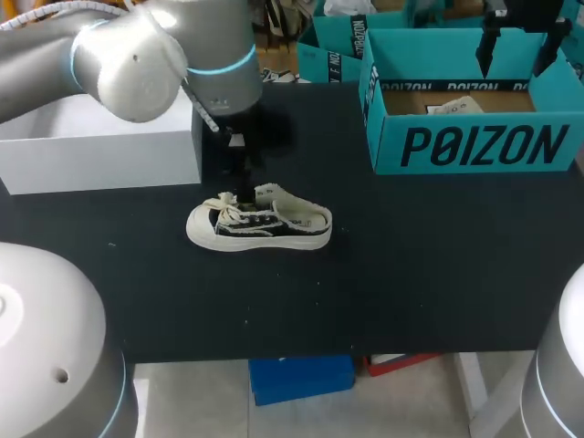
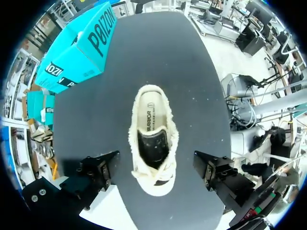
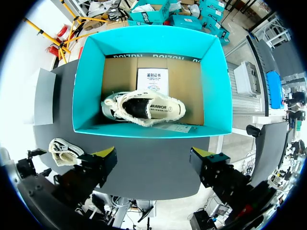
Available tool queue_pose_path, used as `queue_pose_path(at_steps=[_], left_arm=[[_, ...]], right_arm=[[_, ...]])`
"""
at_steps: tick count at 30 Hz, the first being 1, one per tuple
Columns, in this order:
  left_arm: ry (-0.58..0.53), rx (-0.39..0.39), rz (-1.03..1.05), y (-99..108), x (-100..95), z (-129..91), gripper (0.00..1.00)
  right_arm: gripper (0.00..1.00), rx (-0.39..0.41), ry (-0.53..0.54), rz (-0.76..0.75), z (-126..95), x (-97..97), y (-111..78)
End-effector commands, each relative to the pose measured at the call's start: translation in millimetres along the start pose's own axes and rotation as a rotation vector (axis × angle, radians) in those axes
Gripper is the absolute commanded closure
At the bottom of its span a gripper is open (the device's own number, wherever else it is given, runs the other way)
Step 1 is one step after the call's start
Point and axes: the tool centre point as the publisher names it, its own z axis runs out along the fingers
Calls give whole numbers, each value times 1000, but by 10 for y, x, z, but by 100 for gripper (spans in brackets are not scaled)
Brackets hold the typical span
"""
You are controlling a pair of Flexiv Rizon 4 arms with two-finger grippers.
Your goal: Take the shoe out of the shoebox, open the shoe tongue, remove and reinsert the insole, then place the shoe into the shoebox
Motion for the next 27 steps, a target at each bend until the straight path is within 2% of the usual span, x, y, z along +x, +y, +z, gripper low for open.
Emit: queue_pose_path(at_steps=[1,5,14,23,27], left_arm=[[72,138,-20,317,-35,-252,0],[91,185,-29,494,-47,-387,0],[11,316,-82,911,-66,-615,0],[29,442,-66,1148,8,-750,0],[21,475,-76,1206,12,-797,0]], right_arm=[[0,2,-1,0,-2,2,8],[0,2,-1,0,-2,2,8],[0,2,-1,0,-2,2,8],[0,2,-1,0,-2,2,8],[0,2,-1,0,-2,2,8]])
